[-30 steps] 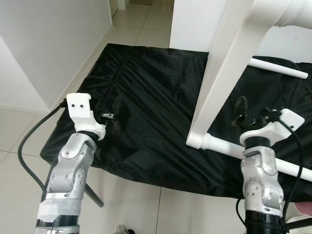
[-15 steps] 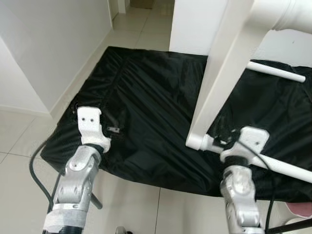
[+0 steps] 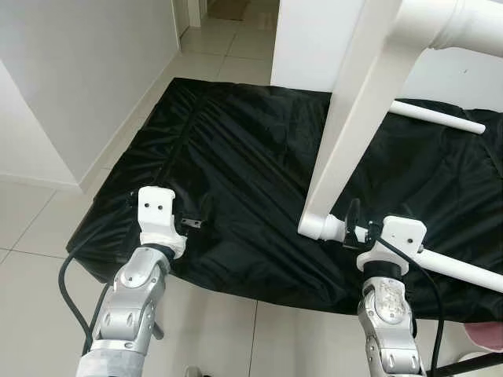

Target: Building children table

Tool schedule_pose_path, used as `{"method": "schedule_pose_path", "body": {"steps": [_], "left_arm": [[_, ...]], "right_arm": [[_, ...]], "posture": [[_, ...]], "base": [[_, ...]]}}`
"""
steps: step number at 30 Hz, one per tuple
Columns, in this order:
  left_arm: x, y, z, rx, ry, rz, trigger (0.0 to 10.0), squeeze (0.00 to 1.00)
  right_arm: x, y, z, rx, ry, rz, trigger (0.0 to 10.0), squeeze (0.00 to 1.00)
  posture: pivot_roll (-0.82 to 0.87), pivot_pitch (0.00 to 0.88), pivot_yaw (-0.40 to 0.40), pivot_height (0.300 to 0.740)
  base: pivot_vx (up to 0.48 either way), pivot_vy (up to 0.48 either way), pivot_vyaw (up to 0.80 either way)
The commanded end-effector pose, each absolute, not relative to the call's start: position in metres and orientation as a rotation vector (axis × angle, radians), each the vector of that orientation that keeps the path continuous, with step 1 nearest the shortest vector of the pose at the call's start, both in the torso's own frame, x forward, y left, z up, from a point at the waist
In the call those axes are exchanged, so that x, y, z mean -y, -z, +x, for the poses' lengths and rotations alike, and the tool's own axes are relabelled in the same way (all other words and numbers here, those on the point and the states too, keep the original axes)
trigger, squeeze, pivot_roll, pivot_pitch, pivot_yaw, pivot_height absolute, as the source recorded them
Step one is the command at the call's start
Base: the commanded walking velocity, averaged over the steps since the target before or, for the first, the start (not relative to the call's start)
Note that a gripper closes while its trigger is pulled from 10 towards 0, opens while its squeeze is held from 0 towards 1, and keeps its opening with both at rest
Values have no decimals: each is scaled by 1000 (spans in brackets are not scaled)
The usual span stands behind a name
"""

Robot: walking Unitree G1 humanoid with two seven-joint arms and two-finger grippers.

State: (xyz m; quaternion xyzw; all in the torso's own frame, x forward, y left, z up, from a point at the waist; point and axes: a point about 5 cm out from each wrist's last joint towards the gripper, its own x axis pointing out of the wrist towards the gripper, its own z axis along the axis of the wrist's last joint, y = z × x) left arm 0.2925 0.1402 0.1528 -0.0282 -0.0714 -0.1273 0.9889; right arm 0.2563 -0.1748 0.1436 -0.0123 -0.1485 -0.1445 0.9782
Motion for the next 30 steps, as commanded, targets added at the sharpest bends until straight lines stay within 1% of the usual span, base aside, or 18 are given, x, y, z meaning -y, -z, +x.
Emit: {"method": "schedule_pose_path", "body": {"steps": [1,7,12,14,16,20,24,30], "left_arm": [[-142,-154,293,152,228,-48,10000,0],[-145,-154,294,125,235,-56,10000,0],[-144,-159,295,139,262,-45,10000,0],[-142,-162,295,149,288,-33,10000,0],[-133,-166,289,166,381,-12,10000,0],[-127,-170,283,175,451,0,10000,0],[-121,-175,280,183,500,-14,10000,0],[-115,-179,275,191,553,-21,10000,0]], "right_arm": [[173,-141,258,287,285,1,10000,0],[162,-138,268,239,212,30,10000,0],[159,-137,274,226,203,34,10000,0],[159,-137,277,215,207,44,10000,0],[158,-134,283,189,219,52,10000,0],[154,-132,285,173,215,64,10000,0],[153,-126,286,134,228,83,10000,0],[147,-124,287,108,192,106,10000,0]], "posture": [[-41,56,-2,740],[-40,52,-2,740],[-34,55,-3,740],[-26,59,-5,740],[-20,62,-9,740],[-11,70,-9,740],[-9,74,-12,740],[-9,80,-10,740]], "base": [[0,0,0],[0,0,0],[0,0,0],[0,0,0],[0,0,0],[0,0,0],[0,0,0],[0,0,0]]}}
